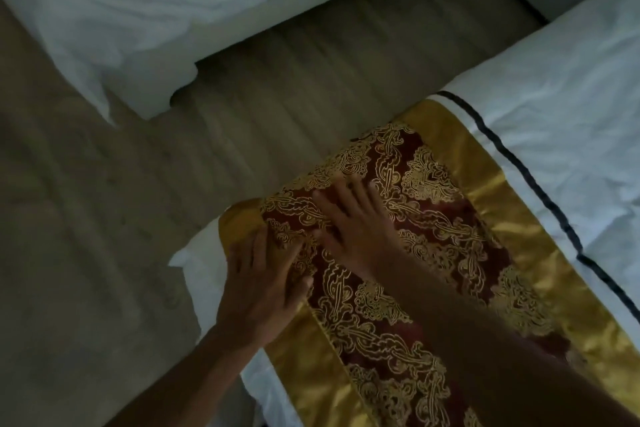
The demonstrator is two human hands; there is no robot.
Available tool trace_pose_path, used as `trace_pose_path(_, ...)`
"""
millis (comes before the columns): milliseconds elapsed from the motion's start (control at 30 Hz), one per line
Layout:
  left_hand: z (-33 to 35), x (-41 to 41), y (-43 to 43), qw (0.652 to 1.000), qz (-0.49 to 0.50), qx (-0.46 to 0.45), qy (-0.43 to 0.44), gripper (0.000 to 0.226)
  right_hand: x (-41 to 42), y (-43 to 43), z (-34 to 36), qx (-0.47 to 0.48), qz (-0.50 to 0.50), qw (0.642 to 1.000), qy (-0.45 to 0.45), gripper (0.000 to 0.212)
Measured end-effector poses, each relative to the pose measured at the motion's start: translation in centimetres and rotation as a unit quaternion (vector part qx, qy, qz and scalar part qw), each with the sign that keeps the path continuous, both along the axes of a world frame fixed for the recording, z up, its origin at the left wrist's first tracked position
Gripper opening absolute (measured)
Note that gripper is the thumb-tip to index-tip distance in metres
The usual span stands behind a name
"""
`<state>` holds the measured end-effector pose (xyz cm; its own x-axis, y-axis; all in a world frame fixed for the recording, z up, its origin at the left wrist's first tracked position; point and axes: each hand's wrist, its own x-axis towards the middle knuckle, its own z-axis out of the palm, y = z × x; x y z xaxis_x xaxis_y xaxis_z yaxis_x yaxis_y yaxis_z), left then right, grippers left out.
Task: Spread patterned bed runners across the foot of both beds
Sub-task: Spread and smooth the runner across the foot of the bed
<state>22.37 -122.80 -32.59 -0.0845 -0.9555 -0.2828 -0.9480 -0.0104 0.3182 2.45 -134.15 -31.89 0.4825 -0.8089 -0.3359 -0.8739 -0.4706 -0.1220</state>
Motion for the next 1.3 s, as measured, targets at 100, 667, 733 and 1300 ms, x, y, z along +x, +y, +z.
trace_pose_path(100, -1.2, -1.0, -1.9, 1.000, 0.005, -0.014, 0.022, 0.072, 0.3, -1.4, -1.8, 0.002, 0.029, 1.000, 0.004, 0.073)
trace_pose_path(667, -1.2, -2.1, -3.5, 1.000, 0.001, 0.006, 0.006, 0.076, -1.2, -3.3, -0.9, -0.022, 0.056, 0.998, -0.027, 0.064)
trace_pose_path(733, -1.7, -3.1, -2.6, 0.999, -0.050, -0.005, 0.018, 0.070, -7.1, -3.1, -0.9, -0.038, -0.004, 0.999, 0.007, 0.062)
trace_pose_path(1300, -2.0, -5.1, 5.2, 0.982, -0.189, -0.018, -0.011, 0.077, -12.8, 9.2, -1.5, -0.020, -0.076, 0.997, 0.010, 0.064)
